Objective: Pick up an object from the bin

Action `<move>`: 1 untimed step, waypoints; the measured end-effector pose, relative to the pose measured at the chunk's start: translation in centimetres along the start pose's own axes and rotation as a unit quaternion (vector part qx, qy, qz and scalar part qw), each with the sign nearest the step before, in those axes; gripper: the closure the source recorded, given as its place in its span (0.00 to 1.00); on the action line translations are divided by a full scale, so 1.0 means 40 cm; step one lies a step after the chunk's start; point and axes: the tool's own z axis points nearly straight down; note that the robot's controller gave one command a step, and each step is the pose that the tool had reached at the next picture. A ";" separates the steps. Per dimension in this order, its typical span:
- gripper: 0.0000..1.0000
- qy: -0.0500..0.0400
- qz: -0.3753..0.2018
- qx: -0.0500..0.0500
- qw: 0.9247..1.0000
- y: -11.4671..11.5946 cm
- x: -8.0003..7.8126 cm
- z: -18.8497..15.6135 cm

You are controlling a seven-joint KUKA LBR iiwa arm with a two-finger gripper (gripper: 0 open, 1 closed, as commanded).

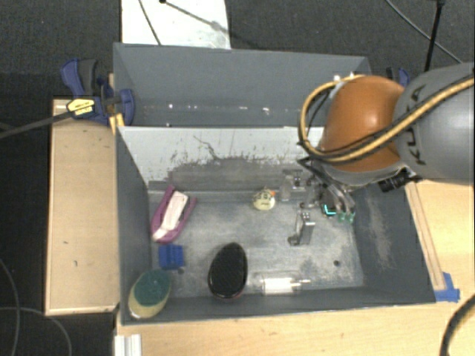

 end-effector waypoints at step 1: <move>0.00 -0.004 -0.005 -0.001 1.000 0.082 -0.077 0.126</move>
Offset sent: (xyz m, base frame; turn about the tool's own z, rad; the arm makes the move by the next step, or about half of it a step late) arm 0.0294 0.0309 -0.0480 -0.0037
